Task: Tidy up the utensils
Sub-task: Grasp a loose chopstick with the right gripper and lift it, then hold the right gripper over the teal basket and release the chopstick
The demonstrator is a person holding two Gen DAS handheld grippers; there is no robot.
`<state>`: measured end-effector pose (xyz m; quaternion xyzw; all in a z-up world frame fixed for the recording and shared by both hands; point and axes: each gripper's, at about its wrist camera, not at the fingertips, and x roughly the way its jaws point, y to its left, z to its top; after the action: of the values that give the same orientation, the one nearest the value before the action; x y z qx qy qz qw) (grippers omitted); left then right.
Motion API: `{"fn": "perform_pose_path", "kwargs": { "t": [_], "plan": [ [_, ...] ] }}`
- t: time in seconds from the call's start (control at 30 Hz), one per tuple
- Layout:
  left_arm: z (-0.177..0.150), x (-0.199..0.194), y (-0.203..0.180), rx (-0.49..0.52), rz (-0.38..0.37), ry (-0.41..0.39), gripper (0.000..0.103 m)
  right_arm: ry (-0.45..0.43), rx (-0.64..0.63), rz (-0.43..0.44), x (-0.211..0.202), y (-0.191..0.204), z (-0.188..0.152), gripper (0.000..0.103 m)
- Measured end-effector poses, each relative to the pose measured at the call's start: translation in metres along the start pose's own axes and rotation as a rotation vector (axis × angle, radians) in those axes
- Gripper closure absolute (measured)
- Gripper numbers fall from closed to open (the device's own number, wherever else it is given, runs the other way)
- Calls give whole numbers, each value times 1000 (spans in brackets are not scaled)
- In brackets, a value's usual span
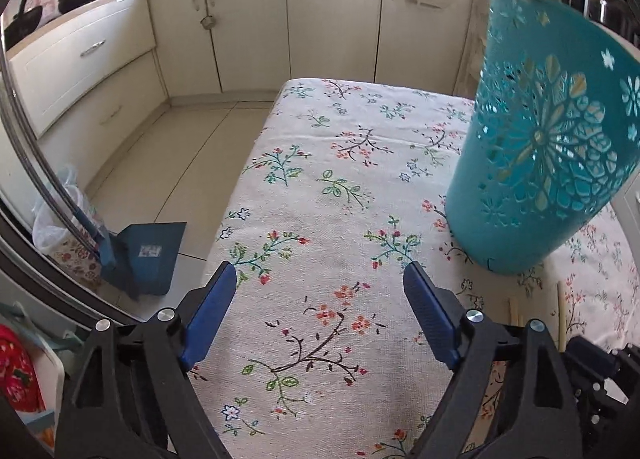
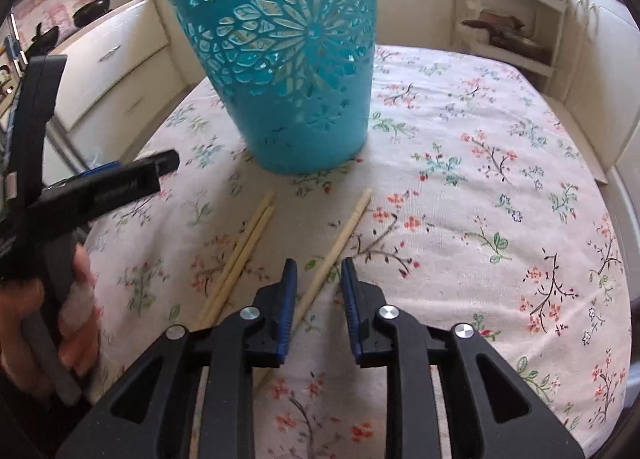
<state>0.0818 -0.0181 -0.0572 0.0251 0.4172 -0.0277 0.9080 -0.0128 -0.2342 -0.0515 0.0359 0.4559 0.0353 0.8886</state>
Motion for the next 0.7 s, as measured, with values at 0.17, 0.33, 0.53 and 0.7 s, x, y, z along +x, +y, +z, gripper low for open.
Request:
{"fn": "perform_pose_path", "kwargs": {
  "t": [0.17, 0.33, 0.53, 0.7],
  "plan": [
    [-1, 1, -8, 43, 7, 10, 20, 12, -17, 8, 1, 4, 2, 96],
    [-1, 6, -15, 78, 8, 39, 17, 6, 90, 138, -25, -23, -1, 97],
    [-2, 7, -18, 97, 16, 45, 15, -120, 179, 277, -82, -39, 13, 97],
    [-3, 8, -17, 96, 16, 49, 15, -270, 183, 354, -130, -34, 48, 97]
  ]
}}
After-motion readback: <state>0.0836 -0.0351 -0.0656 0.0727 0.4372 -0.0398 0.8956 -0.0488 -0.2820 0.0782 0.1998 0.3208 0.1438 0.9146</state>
